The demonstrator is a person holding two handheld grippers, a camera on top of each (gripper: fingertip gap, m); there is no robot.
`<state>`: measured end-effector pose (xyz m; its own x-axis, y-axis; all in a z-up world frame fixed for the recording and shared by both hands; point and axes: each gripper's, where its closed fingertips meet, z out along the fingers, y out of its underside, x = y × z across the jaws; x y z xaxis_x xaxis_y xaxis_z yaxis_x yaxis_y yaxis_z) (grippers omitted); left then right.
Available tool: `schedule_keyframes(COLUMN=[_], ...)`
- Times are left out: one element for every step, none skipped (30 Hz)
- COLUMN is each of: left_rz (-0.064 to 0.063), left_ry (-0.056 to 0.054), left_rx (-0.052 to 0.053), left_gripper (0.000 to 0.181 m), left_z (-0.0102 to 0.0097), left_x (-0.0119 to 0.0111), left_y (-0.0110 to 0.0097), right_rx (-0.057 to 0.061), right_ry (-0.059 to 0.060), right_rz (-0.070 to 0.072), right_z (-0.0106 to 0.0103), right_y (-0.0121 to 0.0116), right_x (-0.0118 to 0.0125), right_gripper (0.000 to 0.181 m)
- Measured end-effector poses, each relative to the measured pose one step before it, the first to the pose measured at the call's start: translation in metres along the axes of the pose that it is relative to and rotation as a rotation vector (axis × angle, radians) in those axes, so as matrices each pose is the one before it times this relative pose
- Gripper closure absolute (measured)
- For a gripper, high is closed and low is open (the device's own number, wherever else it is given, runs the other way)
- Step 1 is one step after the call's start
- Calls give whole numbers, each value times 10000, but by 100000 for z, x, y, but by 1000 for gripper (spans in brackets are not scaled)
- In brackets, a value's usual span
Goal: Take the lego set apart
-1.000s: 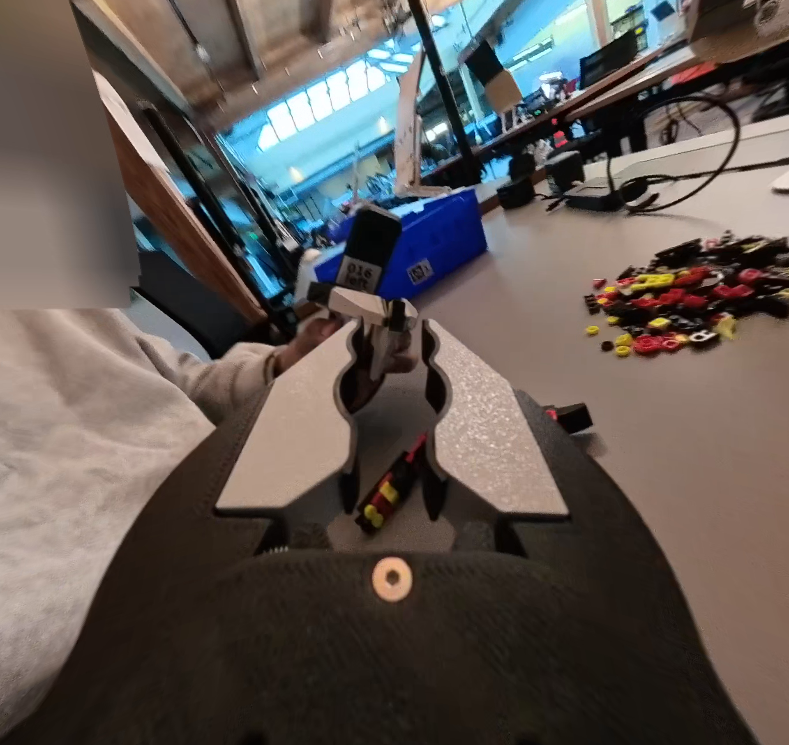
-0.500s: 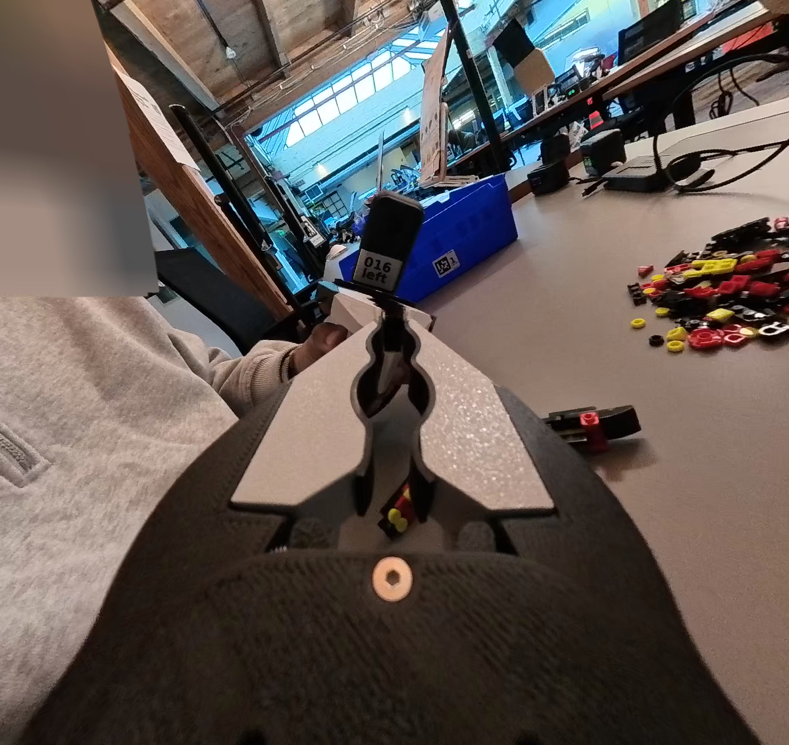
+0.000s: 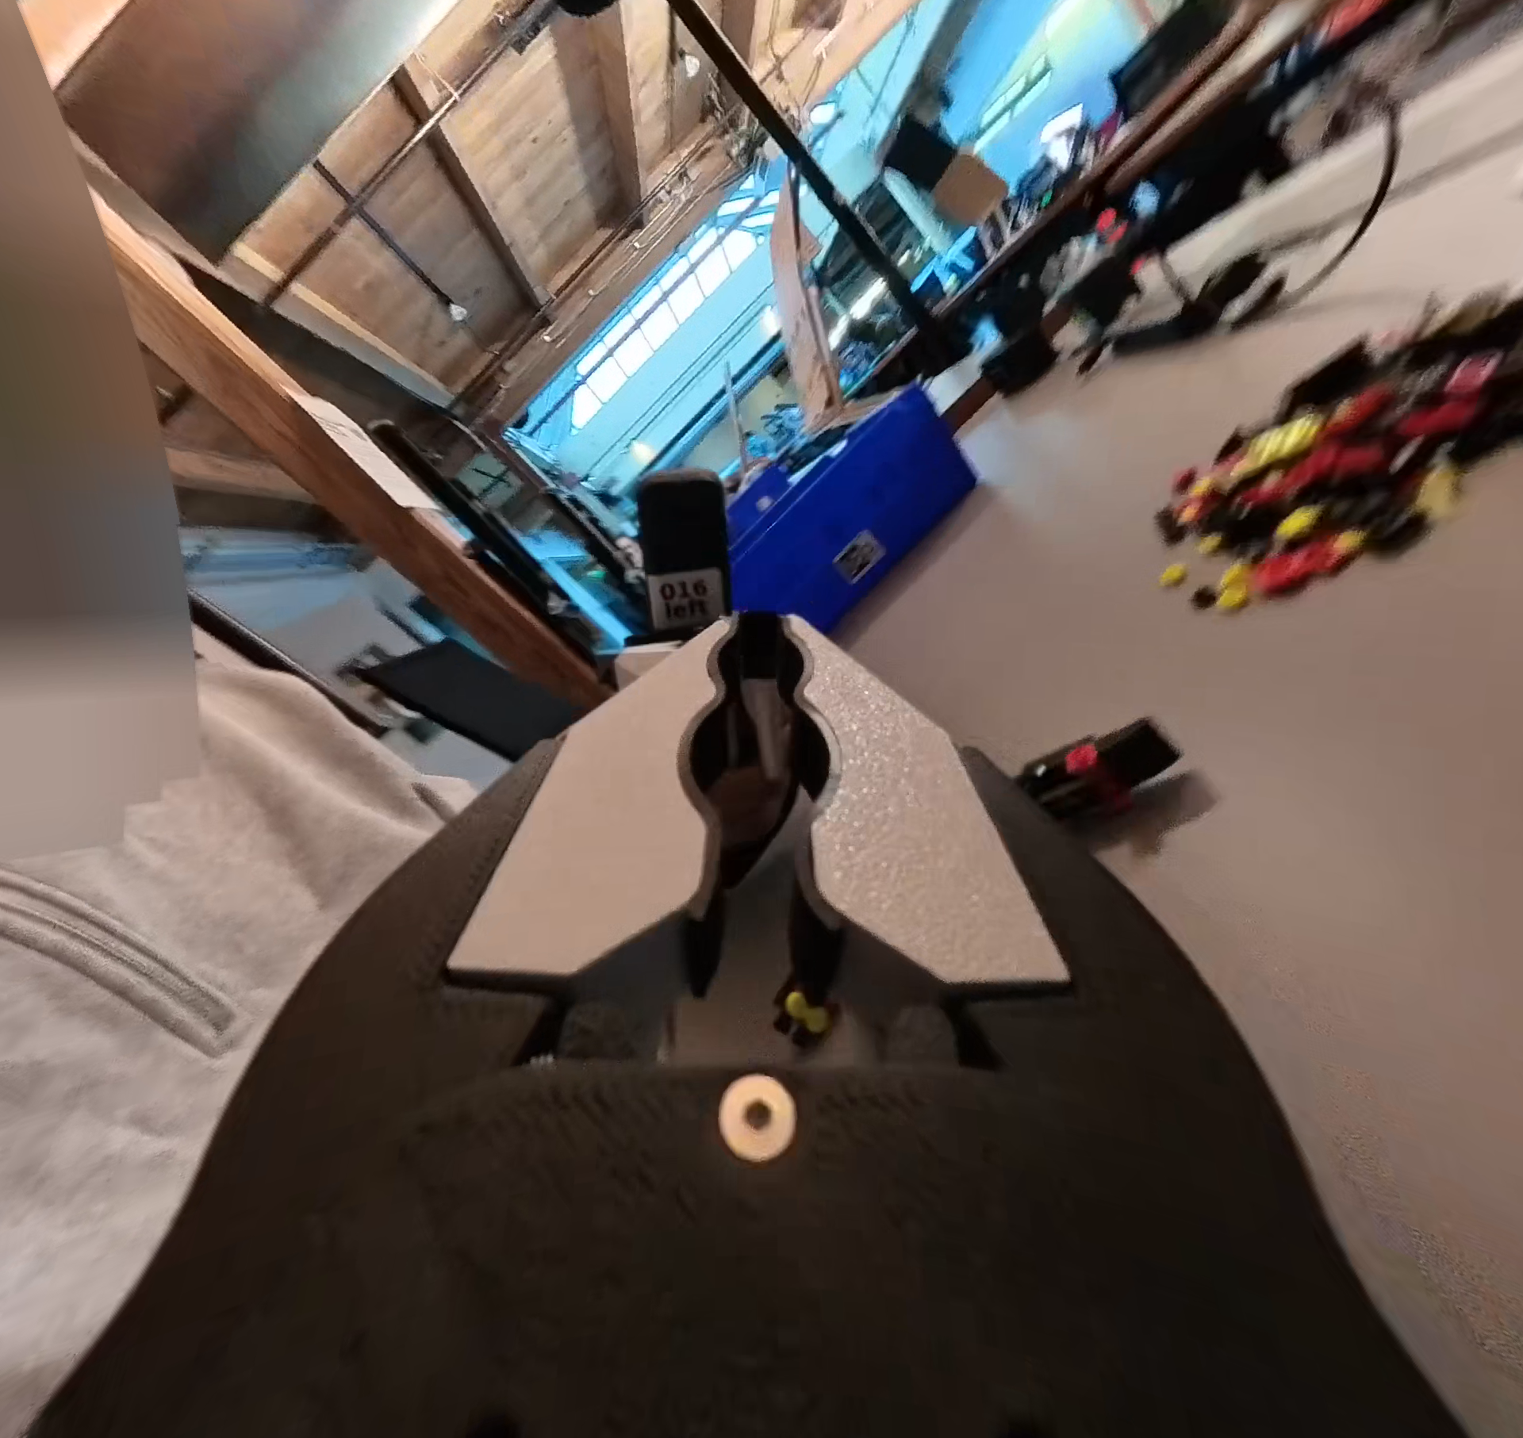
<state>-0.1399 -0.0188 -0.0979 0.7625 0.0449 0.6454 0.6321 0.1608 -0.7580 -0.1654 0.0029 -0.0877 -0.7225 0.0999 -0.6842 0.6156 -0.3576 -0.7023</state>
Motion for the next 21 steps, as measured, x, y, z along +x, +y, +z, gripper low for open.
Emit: schedule_keyframes(left_rz=[779,801,850,930,965,978,939,774,566,319,88,-47,-60,22,89,128,194,251,257,215,128], left_ry=[-342,-407,-463,-453,-586,-592,-471,-339,-170,-55,27,50,-38,-53,-3,-30,-24,-54,-81,-41,-17], left_rx=[-310,-304,-285,-292,-283,-250,-220,-143,-62,49,76,-26,-44,20,33,6,18,4,-40,-83,-86], left_gripper=[156,148,143,142,142,142,143,143,146,149,152,156,160,163,163,164,166,167,167,167,167], left_z=[198,125,36,-39,-78,-92,-59,-23,-21,-34,-18,25,30,-19,-45,-26,-30,7,32,72,68], left_x=[-35,-131,-254,-270,-466,-475,-292,-123,60,151,174,100,-61,-82,34,29,95,90,53,75,62], left_y=[400,341,285,299,284,268,243,150,33,-98,-136,27,44,-53,-54,-35,-56,-35,35,127,152], right_rx=[-204,-187,-68,-44,-85,-77,-99,-127,-57,14,9,23,52,35,21,32,19,-11,-40,-70,-61], right_ry=[-165,-260,-217,-129,-109,-36,76,83,35,9,-21,-50,-58,-59,-61,-37,-28,-26,14,46,35], right_rz=[848,934,841,687,504,280,126,65,57,80,115,135,122,111,103,74,62,81,94,85,76], right_z=[432,383,289,211,172,153,158,155,139,105,72,59,41,31,39,28,32,33,20,15,27], right_y=[842,742,485,350,301,223,230,249,165,59,67,33,-9,2,3,-6,8,31,70,118,105], right_x=[315,246,259,292,169,91,159,123,59,34,38,17,-15,-13,-33,-7,-3,11,80,143,104], right_gripper=[177,177,177,177,177,177,177,177,177,177,177,177,177,177,177,176,176,177,177,177,177])
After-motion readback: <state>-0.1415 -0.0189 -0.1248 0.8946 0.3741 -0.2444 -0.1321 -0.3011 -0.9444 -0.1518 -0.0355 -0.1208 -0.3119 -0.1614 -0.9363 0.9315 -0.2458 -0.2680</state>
